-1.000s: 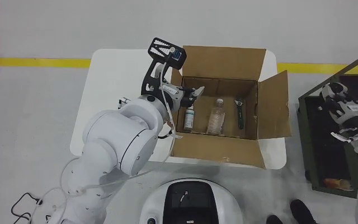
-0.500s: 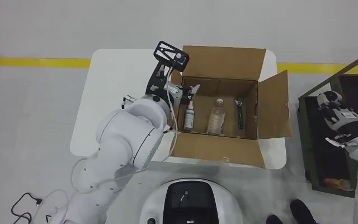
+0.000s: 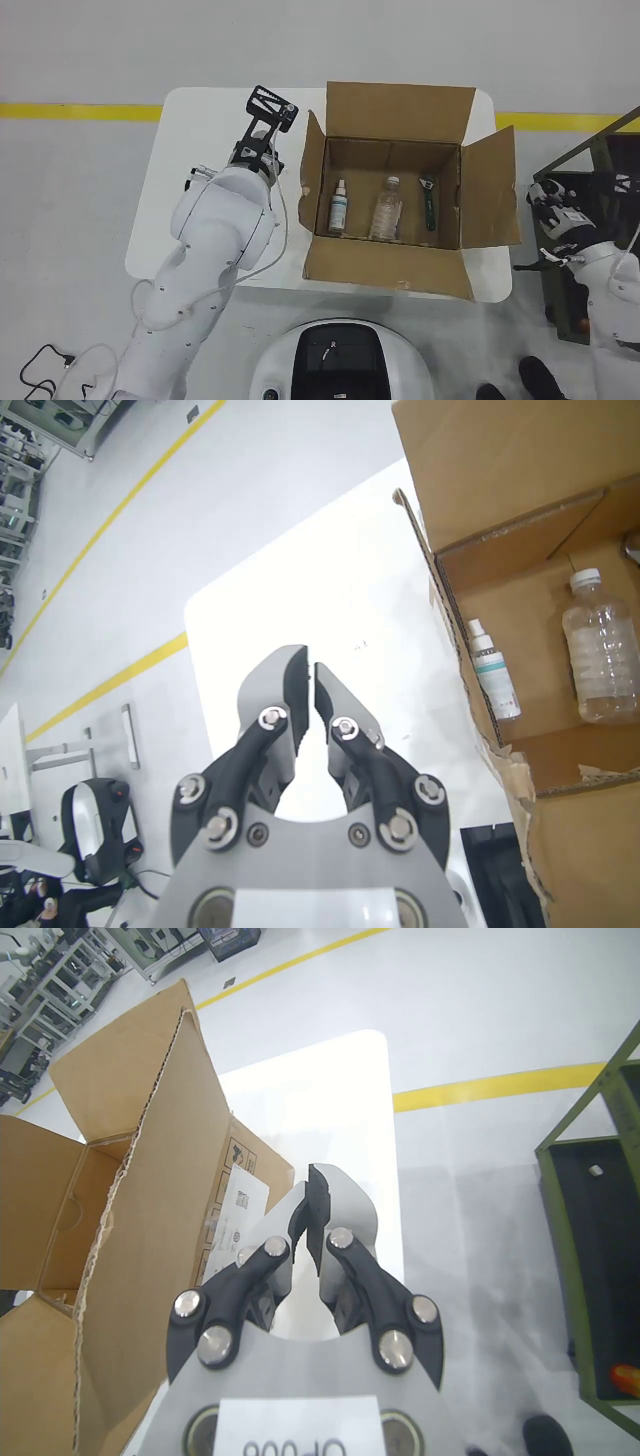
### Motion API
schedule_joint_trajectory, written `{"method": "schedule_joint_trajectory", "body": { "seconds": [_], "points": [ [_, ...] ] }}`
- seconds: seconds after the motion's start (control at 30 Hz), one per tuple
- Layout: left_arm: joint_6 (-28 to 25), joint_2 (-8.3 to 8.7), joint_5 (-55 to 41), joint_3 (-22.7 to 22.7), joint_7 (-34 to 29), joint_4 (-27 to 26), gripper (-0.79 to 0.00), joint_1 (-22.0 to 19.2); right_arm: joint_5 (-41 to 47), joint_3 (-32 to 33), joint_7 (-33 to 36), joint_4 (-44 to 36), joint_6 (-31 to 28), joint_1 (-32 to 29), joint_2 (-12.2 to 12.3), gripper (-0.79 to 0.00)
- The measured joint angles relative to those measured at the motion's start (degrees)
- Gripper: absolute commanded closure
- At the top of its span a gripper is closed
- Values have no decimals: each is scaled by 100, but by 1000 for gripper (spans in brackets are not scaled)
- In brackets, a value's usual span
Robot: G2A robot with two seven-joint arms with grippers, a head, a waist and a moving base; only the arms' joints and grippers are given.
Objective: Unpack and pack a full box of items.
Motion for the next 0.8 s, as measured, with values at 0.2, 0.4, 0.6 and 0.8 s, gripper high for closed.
{"method": "schedule_joint_trajectory", "body": {
  "seconds": [0.2, 0.4, 0.6, 0.8],
  "points": [
    [185, -46, -261, 90, 67, 149, 0, 94, 148, -433, -205, 10, -188, 209, -25, 0],
    [181, -45, -254, 87, 65, 144, 0, 93, 239, -759, -177, -8, -570, 320, -29, 0],
    [181, -45, -255, 87, 65, 144, 0, 93, 261, -1083, 28, 61, -824, 413, -27, 0],
    [181, -45, -255, 87, 65, 145, 0, 93, 145, -1391, 208, 118, -969, 557, -24, 0]
  ]
}}
